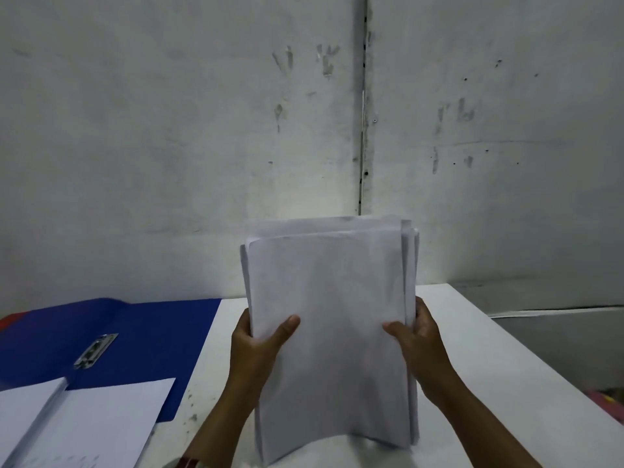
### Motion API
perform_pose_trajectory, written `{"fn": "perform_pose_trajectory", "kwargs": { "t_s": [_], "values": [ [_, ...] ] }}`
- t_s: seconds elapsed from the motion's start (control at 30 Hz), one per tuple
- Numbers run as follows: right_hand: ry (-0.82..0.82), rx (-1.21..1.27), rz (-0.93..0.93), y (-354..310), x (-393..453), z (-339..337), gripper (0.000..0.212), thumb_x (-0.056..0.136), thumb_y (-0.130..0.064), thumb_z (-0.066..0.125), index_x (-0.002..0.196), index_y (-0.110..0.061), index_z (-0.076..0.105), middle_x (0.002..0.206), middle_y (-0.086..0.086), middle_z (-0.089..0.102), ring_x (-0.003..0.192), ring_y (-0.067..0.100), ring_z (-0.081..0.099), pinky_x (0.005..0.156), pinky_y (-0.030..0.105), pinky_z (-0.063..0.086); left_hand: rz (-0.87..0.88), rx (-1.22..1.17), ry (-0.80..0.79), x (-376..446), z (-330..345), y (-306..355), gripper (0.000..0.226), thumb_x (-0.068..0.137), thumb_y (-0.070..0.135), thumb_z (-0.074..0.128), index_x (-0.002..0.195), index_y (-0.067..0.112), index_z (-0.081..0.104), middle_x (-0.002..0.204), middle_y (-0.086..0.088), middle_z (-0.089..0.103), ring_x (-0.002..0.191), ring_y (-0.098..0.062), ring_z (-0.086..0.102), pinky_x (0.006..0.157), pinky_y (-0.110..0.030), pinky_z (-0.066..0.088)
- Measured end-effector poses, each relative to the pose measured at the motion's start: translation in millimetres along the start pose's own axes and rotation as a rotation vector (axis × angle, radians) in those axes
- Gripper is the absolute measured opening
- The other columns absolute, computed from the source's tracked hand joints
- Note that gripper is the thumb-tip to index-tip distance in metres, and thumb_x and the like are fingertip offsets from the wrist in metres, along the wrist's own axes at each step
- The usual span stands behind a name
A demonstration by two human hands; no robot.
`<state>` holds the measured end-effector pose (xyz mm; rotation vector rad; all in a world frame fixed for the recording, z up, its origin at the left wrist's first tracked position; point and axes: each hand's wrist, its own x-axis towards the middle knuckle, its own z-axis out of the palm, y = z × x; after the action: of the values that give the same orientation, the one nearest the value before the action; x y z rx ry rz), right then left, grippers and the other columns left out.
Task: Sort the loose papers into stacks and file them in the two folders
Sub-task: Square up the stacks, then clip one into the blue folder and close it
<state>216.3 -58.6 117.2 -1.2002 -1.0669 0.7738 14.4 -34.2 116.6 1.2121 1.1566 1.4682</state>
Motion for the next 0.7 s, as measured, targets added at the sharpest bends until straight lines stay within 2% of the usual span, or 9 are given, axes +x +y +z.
{"fn": "perform_pose_trajectory", "kwargs": {
  "t_s": [0.1,0.2,0.3,0.37,0.43,0.5,0.53,0.6,0.7],
  "values": [
    [0.027,-0.001,-0.044,-9,-2,8,0.035,0.089,0.004,0.05,0.114,-0.02,0.046,0.1,-0.002,0.057,0.093,0.02,0.056,0.082,0.03,0.047,0.022,0.005,0.019,-1,6,6,0.051,0.073,0.021,0.076,0.114,0.019,0.046,0.091,0.003,0.056,0.079,-0.014,0.055,0.066,-0.025,0.047],
    [0.044,-0.005,-0.092,-20,-2,6,0.033,0.088,0.003,0.051,0.111,-0.02,0.045,0.093,-0.005,0.057,0.086,0.018,0.057,0.076,0.029,0.049,0.026,-0.022,0.029,-1,6,17,0.057,0.07,0.028,0.077,0.117,0.015,0.047,0.104,-0.007,0.058,0.083,-0.021,0.057,0.075,-0.034,0.049],
    [0.044,-0.026,-0.118,-24,-1,0,0.034,0.088,0.001,0.053,0.112,-0.02,0.041,0.093,-0.005,0.053,0.083,0.015,0.054,0.071,0.026,0.049,0.054,-0.029,-0.038,-2,3,23,0.091,0.023,0.065,0.081,0.098,0.028,0.048,0.099,0.0,0.061,0.084,-0.018,0.06,0.066,-0.027,0.052],
    [0.042,-0.043,-0.132,-24,-2,-2,0.037,0.086,0.001,0.055,0.112,-0.021,0.041,0.093,-0.006,0.052,0.084,0.015,0.054,0.067,0.023,0.049,0.063,0.013,-0.036,-1,2,21,0.107,0.007,0.067,0.075,0.102,0.028,0.047,0.095,0.004,0.058,0.089,-0.02,0.061,0.065,-0.025,0.052],
    [0.049,-0.046,-0.138,-22,-1,-2,0.038,0.085,0.002,0.056,0.112,-0.021,0.041,0.092,-0.008,0.052,0.083,0.012,0.054,0.063,0.021,0.047,0.078,0.042,-0.029,-1,3,20,0.105,0.015,0.062,0.073,0.109,0.025,0.044,0.097,0.002,0.057,0.095,-0.025,0.06,0.069,-0.028,0.052],
    [0.061,-0.055,-0.142,-23,-1,-1,0.038,0.086,0.002,0.055,0.111,-0.022,0.04,0.091,-0.01,0.05,0.081,0.009,0.052,0.064,0.02,0.047,0.104,0.027,-0.052,-2,4,21,0.111,0.014,0.067,0.077,0.111,0.026,0.043,0.099,0.002,0.057,0.093,-0.021,0.06,0.069,-0.027,0.052],
    [0.065,-0.065,-0.152,-25,-1,0,0.038,0.087,0.001,0.055,0.111,-0.023,0.039,0.091,-0.011,0.049,0.081,0.007,0.051,0.065,0.02,0.047,0.112,0.022,-0.051,-1,6,21,0.104,0.025,0.065,0.08,0.113,0.027,0.042,0.101,0.002,0.057,0.092,-0.021,0.059,0.07,-0.028,0.051],
    [0.07,-0.065,-0.183,-29,0,1,0.037,0.088,0.0,0.053,0.112,-0.024,0.039,0.093,-0.008,0.05,0.081,0.007,0.051,0.065,0.019,0.047,0.128,-0.013,-0.027,0,8,23,0.077,0.058,0.042,0.082,0.121,0.022,0.043,0.106,-0.001,0.056,0.094,-0.023,0.057,0.077,-0.034,0.05],
    [0.078,-0.045,-0.21,-33,0,-1,0.04,0.087,0.002,0.054,0.119,-0.018,0.041,0.101,0.0,0.051,0.088,0.019,0.054,0.067,0.021,0.048,0.157,-0.065,-0.003,2,7,22,0.073,0.063,0.04,0.079,0.123,0.02,0.044,0.097,0.006,0.056,0.085,-0.014,0.057,0.071,-0.029,0.051]
  ]
}}
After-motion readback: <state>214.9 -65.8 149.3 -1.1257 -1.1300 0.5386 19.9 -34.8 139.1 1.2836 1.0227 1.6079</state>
